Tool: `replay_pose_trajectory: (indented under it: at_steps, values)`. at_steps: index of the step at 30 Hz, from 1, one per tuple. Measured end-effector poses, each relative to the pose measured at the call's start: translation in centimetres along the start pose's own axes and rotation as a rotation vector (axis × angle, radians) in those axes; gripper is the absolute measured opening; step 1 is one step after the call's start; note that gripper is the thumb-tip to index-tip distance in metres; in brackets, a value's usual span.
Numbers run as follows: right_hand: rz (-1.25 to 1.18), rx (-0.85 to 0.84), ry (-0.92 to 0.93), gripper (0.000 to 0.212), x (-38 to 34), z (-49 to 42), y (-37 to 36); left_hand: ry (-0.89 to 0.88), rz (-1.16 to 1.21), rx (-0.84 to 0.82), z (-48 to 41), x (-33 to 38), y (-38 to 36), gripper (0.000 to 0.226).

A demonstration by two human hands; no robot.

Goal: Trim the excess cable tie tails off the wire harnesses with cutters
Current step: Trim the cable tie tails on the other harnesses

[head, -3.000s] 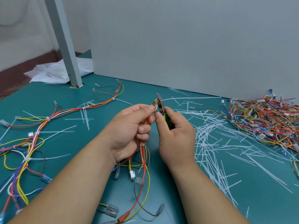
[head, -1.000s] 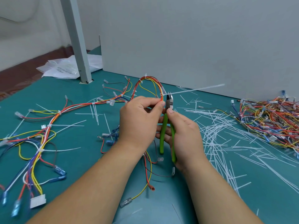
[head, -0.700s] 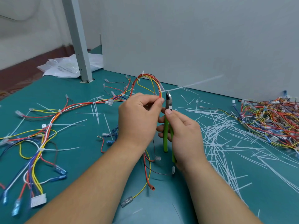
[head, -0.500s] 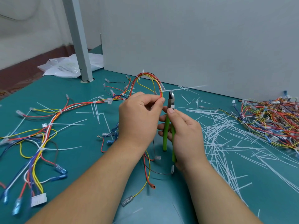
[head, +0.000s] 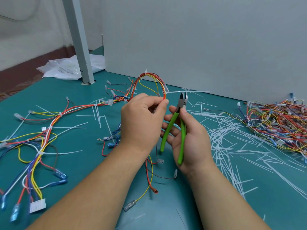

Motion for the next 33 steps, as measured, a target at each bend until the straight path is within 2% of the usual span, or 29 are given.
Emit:
replay_pose_trajectory:
  at_steps: [5,10,16,23,31,33]
  values:
    - [0.113,0.023,0.066,0.034,-0.1,0.4,-0.3,-0.062,-0.033,-0.015,0.0,0.4,0.1,0.007]
    - [0.313,0.062,0.204,0.023,-0.6,1.0,-0.7,-0.128,-0.080,-0.044,0.0,0.8,0.1,0.006]
    - [0.444,0.149,0.332,0.016,-1.0,1.2,-0.5,-0.170,-0.112,-0.062,0.0,1.0,0.2,0.008]
    - [0.515,0.155,0.396,0.019,-1.3,1.7,-0.8,-0.253,-0.130,-0.138,0.2,1.3,0.2,0.012]
    - [0.577,0.193,0.469,0.027,-1.3,1.6,-0.6,-0.235,-0.079,-0.147,0.3,1.2,0.1,0.012]
    - [0.570,0.194,0.474,0.022,-1.3,1.5,-0.6,-0.240,-0.054,-0.151,0.5,1.3,0.1,0.013]
Point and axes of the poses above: each hand's wrist, its own z-axis away from the middle knuckle, its own y-axis out of the back of the hand, x = y × z, the point moved 4 cm from there along -z, towards the middle knuckle, and after that the axes turned 15 degrees about -y, right-handed, at the moved point
